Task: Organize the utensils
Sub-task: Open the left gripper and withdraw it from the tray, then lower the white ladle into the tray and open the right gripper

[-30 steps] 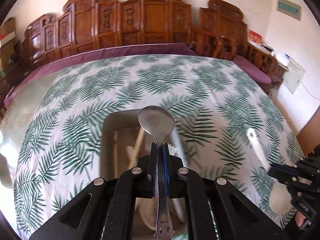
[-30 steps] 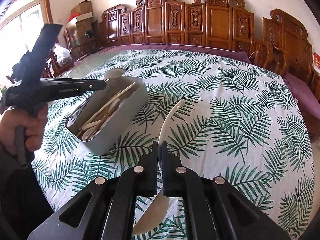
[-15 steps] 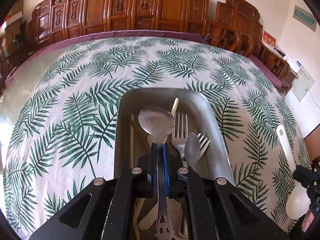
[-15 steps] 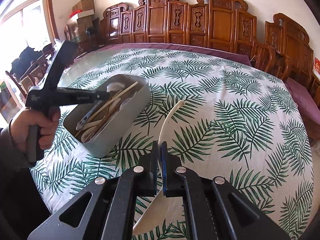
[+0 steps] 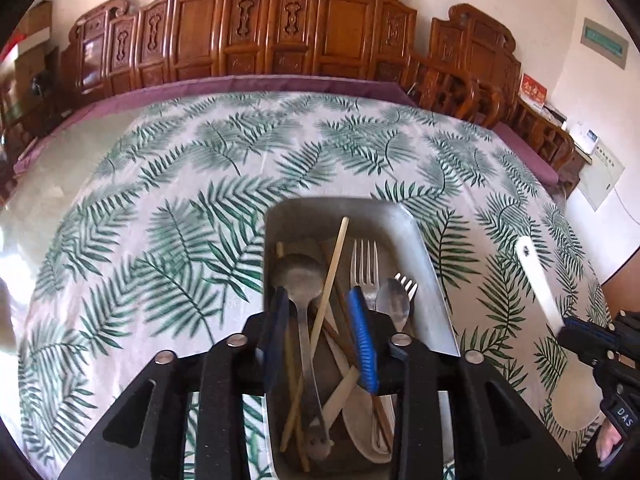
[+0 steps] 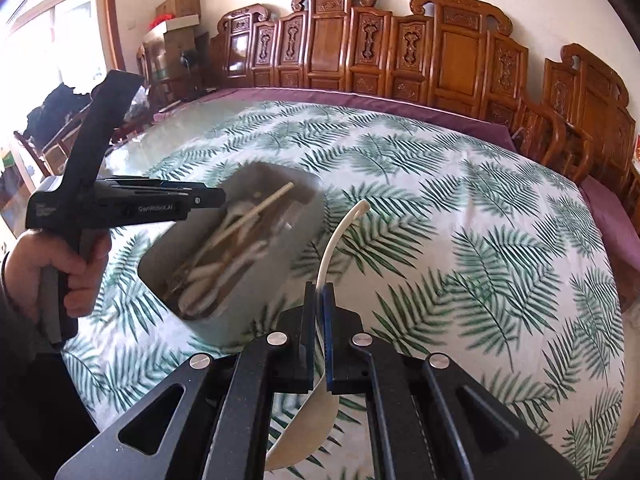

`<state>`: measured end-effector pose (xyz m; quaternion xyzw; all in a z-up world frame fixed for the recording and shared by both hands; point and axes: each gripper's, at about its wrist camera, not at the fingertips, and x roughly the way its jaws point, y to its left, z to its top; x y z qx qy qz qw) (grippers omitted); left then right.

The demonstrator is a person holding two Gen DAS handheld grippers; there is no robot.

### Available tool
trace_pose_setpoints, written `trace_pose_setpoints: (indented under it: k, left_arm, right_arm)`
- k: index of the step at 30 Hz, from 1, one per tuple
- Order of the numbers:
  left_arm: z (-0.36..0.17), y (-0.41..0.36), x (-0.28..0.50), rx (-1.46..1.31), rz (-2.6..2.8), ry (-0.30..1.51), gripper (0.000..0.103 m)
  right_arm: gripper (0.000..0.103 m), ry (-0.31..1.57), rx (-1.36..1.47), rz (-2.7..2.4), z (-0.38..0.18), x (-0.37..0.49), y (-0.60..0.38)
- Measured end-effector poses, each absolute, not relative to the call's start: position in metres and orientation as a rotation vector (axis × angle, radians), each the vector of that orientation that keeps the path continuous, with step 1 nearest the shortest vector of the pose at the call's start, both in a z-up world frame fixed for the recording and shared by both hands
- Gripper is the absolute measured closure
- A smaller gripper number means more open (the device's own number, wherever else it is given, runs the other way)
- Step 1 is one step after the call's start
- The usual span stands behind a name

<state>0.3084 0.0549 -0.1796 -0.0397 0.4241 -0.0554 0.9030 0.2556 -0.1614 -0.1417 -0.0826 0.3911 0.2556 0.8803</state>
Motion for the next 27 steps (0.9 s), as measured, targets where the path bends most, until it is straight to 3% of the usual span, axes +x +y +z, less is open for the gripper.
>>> trace_pose_setpoints:
  k: [9,13,15,27]
  left_arm:
    - [-0.155,0.072,0.3,-0.046,-0.085,0.8,0.045]
    - [-0.151,0.087,0.3,-0.054,-0.049,0.78,0.025]
    - [-0.151,0.094,0.3,-0.055,-0.025,0.771,0.02]
    - [-0.149,0.131,0.298,-0.103,0.045,0.768,0.012]
  right_arm:
    - [0.099,0.784,-0.162,0.61,-0.123,0.273,-0.12]
    - [0.099,0.783,-0.164,0.637,-0.122,0.28,-0.099]
    - [0.099,0.782,-0.166,0.649,-0.123,0.284,-0.089]
    - [0.099,0.819,-0.202,0.663,-0.146,0.299,-0.04]
